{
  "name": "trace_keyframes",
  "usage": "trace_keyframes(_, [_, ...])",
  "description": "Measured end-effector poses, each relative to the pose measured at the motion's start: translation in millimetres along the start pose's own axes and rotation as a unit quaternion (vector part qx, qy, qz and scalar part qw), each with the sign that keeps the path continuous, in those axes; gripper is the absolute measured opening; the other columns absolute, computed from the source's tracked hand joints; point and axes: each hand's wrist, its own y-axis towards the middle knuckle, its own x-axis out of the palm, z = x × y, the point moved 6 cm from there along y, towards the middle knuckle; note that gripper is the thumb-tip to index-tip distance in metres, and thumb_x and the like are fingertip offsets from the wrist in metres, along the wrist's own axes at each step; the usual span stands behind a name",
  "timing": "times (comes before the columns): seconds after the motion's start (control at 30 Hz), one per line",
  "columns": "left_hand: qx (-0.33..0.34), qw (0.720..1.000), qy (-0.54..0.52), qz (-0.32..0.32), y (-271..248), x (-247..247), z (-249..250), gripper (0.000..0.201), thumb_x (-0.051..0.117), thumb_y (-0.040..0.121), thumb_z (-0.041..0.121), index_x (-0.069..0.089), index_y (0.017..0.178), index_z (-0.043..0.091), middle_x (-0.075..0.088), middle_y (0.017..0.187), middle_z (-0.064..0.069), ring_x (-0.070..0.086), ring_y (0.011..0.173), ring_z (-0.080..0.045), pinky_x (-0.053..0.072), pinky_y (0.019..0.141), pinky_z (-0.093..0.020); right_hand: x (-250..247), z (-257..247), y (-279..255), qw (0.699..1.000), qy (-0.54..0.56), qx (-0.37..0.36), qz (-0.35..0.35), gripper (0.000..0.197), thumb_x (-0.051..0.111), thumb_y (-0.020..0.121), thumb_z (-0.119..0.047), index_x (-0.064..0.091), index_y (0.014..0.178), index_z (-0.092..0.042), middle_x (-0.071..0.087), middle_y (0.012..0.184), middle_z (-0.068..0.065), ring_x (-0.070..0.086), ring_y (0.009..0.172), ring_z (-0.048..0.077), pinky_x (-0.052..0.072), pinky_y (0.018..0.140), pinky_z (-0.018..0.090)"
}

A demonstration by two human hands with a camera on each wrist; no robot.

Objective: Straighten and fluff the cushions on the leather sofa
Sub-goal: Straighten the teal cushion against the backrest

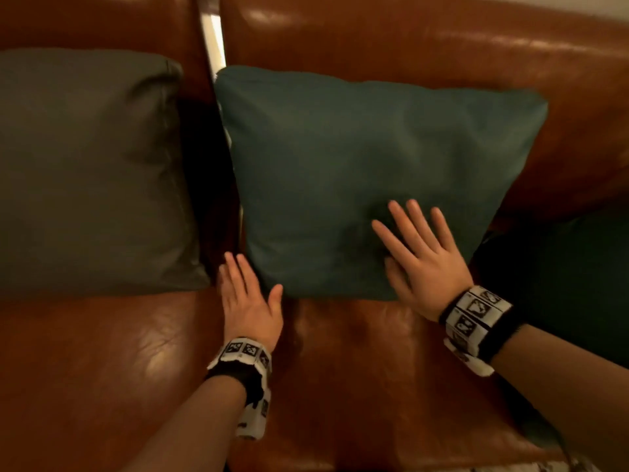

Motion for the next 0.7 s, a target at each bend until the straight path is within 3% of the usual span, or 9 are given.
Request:
trace_keyframes(0.1, [-0.004,0.991,-0.131,0.032,5,-4,39,0.08,0.03,0.096,0.047,0.005,0.153,-0.003,-0.001,0.162,-0.021,0.009,0.15,-0.034,0.016,0.121,-0.041,-20,-27,89,1.0,-0.014,0.002,0.004,0.065,0.046,0.097,-0.041,0.027,0.155,-0.018,0.02,0.162,0.008,0.01,0.151,0.029,0.013,0.118,0.058])
trace_keyframes(0.2, [-0.095,0.966,-0.231,0.069,19,-7,60,0.08,0.028,0.095,0.051,0.0,0.155,0.006,-0.006,0.164,-0.01,0.003,0.151,-0.024,0.013,0.122,-0.038,-8,-9,152,0.993,-0.053,0.083,-0.065,0.08,0.03,0.096,-0.064,0.007,0.157,-0.017,0.007,0.165,0.006,0.002,0.152,0.029,0.005,0.118,0.059])
trace_keyframes(0.33, [-0.123,0.957,-0.245,0.093,23,1,52,0.077,0.022,0.092,0.056,0.0,0.156,0.02,0.001,0.165,-0.004,0.006,0.151,-0.019,0.011,0.12,-0.039,9,15,158,0.986,-0.073,0.11,-0.098,0.081,0.019,0.094,-0.071,-0.001,0.157,-0.024,0.004,0.166,0.0,0.0,0.152,0.025,0.003,0.118,0.059])
trace_keyframes(0.47, [-0.218,0.922,-0.319,0.031,25,34,13,0.058,0.012,0.101,0.046,-0.002,0.155,0.032,0.0,0.165,0.001,0.002,0.152,-0.021,0.004,0.122,-0.039,9,19,156,0.989,-0.051,0.114,-0.081,0.079,0.019,0.094,-0.071,-0.001,0.157,-0.026,0.004,0.166,0.0,0.0,0.152,0.024,0.001,0.119,0.059])
trace_keyframes(0.6, [-0.354,0.885,-0.297,-0.049,30,49,-29,0.053,0.01,0.105,0.035,0.009,0.157,0.022,0.01,0.164,-0.007,0.005,0.151,-0.027,0.003,0.121,-0.038,9,19,156,0.99,-0.037,0.11,-0.081,0.08,0.021,0.094,-0.071,0.001,0.157,-0.026,0.006,0.166,0.0,0.001,0.152,0.025,0.001,0.119,0.059])
trace_keyframes(0.63, [-0.366,0.882,-0.294,-0.036,30,43,-30,0.052,0.013,0.106,0.032,0.016,0.156,0.017,0.016,0.163,-0.01,0.011,0.15,-0.027,0.006,0.121,-0.035,9,19,157,0.99,-0.036,0.109,-0.082,0.08,0.02,0.094,-0.071,0.001,0.157,-0.026,0.006,0.166,0.0,0.002,0.152,0.025,0.002,0.119,0.059])
trace_keyframes(0.7, [-0.332,0.888,-0.313,0.061,36,14,-11,0.051,0.022,0.106,0.029,0.027,0.152,0.01,0.027,0.159,-0.014,0.023,0.147,-0.027,0.016,0.118,-0.031,8,18,156,0.99,-0.036,0.109,-0.085,0.08,0.02,0.094,-0.071,0.002,0.157,-0.025,0.007,0.165,0.0,0.002,0.152,0.025,0.002,0.119,0.059])
